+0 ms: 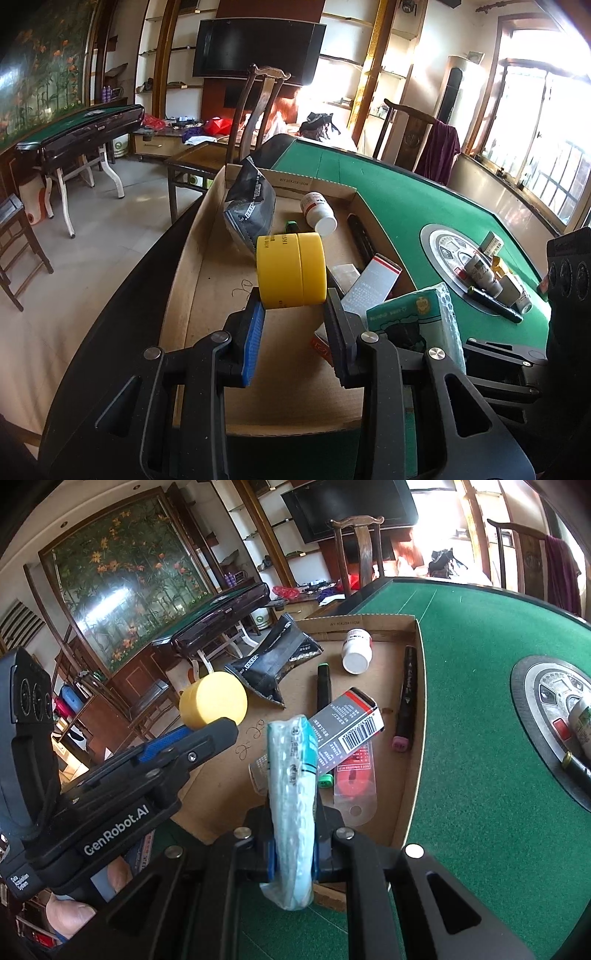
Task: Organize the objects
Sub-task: 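Carry the tape roll and tissue pack into the cardboard box and lower them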
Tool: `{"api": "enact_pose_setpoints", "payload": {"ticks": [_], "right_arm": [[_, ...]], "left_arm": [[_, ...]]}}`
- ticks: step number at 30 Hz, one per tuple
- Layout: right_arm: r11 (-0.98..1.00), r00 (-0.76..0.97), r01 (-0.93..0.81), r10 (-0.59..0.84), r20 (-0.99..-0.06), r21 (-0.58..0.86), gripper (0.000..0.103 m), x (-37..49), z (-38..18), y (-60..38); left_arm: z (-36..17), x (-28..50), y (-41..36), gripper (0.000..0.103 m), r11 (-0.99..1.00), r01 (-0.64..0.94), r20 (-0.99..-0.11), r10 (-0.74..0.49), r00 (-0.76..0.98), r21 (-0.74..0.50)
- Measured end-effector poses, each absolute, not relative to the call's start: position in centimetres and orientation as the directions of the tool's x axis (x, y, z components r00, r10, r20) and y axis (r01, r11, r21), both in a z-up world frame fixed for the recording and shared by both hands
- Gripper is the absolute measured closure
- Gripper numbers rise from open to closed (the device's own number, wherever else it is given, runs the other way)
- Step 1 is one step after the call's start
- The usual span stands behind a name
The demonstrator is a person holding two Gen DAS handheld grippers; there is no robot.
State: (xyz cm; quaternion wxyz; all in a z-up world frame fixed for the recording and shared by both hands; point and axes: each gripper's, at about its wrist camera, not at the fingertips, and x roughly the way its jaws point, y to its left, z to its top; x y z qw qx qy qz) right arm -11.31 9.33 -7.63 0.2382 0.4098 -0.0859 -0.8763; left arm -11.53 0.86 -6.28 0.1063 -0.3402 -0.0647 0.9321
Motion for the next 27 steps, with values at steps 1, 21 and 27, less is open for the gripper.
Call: {"api": "enact_pose_setpoints", "payload": {"ticks": [1,21,27], "right_arm": [[-0.872,-0.549,0.349,-0.487,-0.68,0.343,0.092,-11.4,-7.7,9.3],[-0.871,-0.533,0.35,-0.487,-0.692,0.344,0.091,-12.0,-8.6,9.0],[-0.883,-0.541,0.325,-0.468,-0.698,0.34,0.088,-12.3,-8.9,9.6]], "left_arm": [[-6.4,-11.6,0.9,0.072,-0.97,-0.149,-0.623,0.237,-0.745,-0.19],[-7.6,-12.7,-0.1,0.072,-0.983,-0.077,-0.673,0.172,-0.72,-0.169],[-7.6,-12.6,-0.1,0.071,-0.982,-0.074,-0.673,0.172,-0.72,-0.172]]}}
